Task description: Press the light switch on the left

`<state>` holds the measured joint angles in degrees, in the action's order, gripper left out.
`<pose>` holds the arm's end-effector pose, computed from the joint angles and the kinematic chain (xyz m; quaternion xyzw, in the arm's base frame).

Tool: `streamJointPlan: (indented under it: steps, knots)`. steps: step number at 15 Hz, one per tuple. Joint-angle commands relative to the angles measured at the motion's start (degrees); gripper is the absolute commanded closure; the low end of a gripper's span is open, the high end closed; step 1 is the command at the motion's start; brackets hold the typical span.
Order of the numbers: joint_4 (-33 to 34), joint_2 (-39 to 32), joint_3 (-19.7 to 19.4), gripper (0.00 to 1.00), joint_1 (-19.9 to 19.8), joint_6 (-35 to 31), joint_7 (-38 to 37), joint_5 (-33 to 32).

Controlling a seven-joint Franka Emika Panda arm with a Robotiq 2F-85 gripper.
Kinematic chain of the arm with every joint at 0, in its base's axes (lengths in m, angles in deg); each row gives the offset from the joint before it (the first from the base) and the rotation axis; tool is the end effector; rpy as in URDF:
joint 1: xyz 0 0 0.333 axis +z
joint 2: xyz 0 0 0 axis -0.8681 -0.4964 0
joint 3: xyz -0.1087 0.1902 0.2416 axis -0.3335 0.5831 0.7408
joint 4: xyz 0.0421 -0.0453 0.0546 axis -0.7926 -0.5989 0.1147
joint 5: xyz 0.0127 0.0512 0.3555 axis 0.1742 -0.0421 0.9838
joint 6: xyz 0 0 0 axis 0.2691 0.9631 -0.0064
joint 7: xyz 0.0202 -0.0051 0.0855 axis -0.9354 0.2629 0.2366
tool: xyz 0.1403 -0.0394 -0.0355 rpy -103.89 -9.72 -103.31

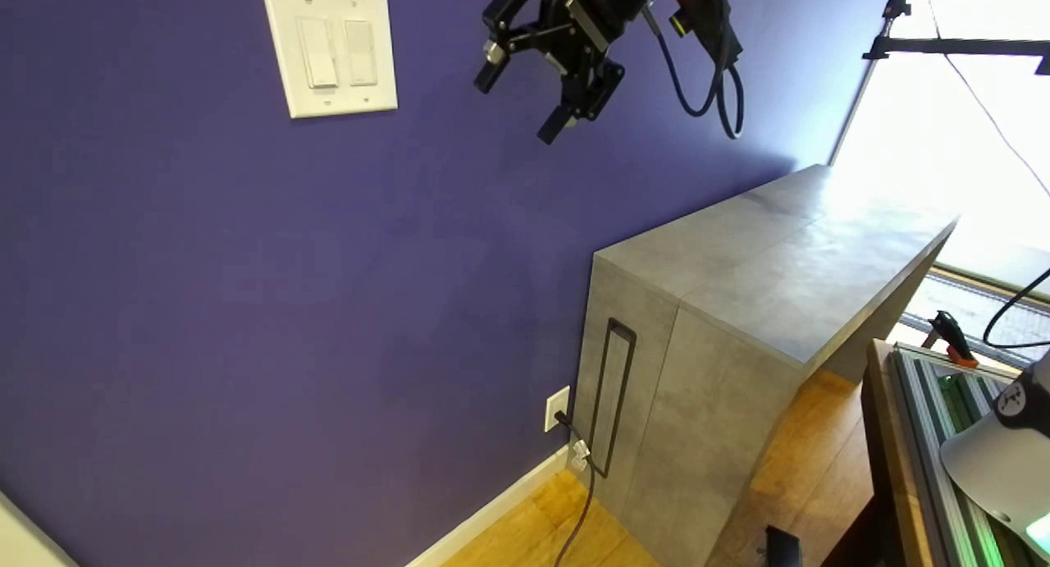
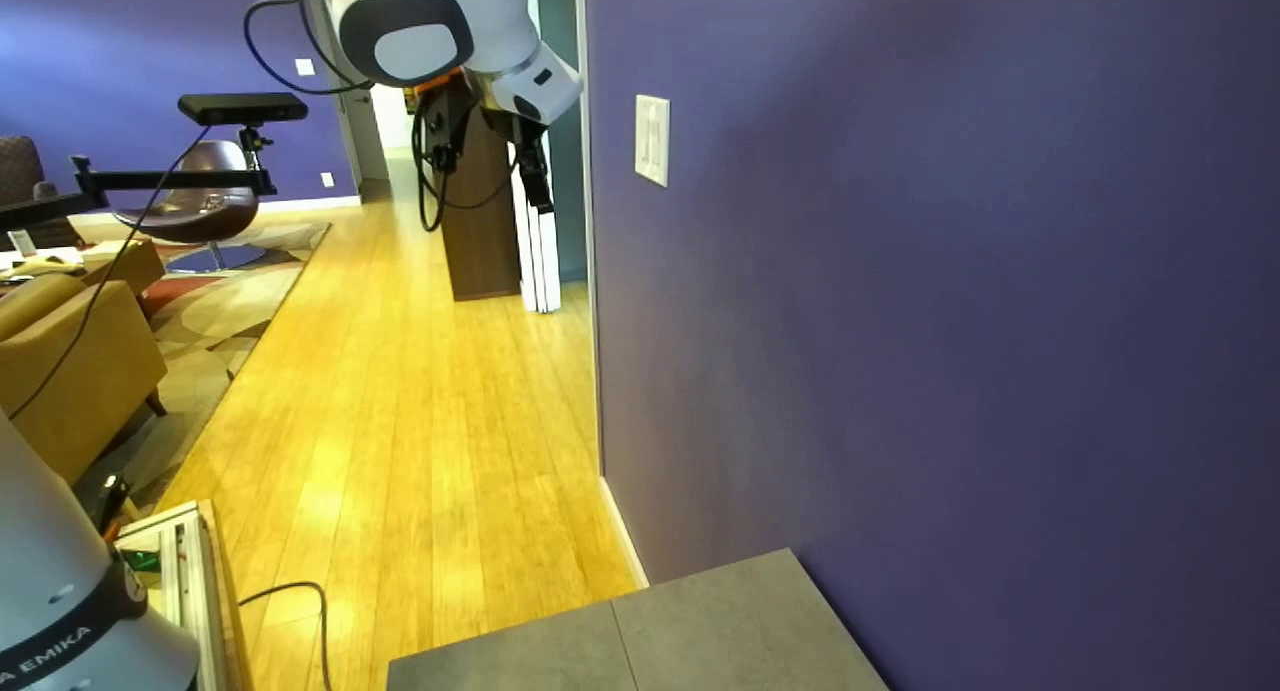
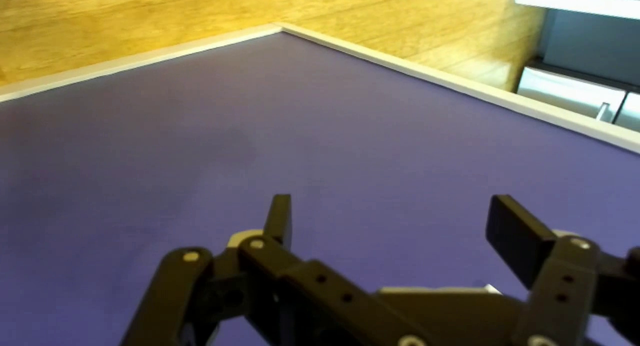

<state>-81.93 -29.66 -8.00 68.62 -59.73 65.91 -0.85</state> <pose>0.4941 0.0956 0.4795 -0.9141 0.2484 -0.1700 0.2716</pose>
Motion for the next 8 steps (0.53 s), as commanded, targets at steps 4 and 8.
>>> streamJointPlan:
  steps: [4, 8]
  knots:
    - [2.0, -2.8, 1.3, 0.0, -0.5, -1.5, 1.2, 4.2]
    - [2.9, -3.5, 1.3, 0.0, -0.6, -3.2, -0.5, 6.0]
